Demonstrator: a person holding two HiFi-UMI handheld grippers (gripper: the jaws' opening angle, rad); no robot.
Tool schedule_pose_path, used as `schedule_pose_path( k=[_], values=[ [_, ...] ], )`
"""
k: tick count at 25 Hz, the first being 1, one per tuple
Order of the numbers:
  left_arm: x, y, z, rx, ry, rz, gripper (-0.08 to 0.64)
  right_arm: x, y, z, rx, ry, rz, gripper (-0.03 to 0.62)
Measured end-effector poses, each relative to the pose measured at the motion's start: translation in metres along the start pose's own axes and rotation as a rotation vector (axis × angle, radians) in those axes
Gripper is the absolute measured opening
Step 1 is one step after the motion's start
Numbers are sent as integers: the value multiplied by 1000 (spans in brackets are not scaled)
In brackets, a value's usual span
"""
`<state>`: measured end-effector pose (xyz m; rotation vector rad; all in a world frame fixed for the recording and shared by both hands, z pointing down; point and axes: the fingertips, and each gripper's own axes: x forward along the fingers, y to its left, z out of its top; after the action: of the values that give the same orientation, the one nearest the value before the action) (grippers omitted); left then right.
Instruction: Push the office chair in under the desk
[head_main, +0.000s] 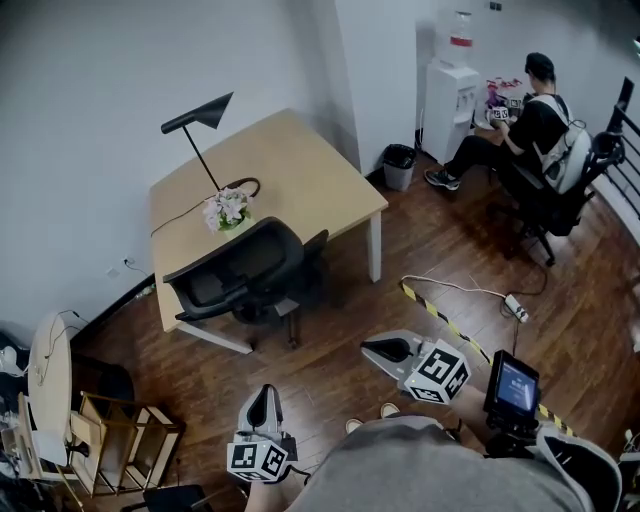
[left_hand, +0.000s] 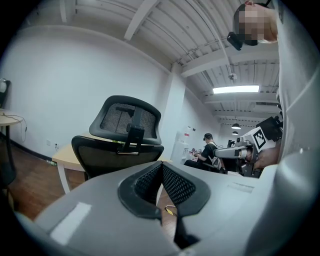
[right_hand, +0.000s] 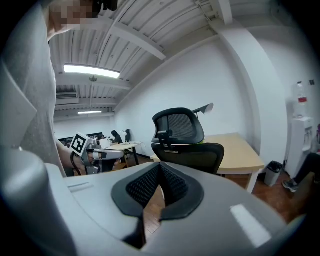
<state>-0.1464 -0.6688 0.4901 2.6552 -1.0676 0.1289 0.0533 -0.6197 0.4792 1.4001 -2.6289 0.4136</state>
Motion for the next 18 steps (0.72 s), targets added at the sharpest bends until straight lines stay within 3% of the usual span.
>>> schedule_pose_path(
  k=[18],
  values=[
    [6,-10,0,1,8,-37,3,-3,6,3,-11,3,-10,5]
  ],
)
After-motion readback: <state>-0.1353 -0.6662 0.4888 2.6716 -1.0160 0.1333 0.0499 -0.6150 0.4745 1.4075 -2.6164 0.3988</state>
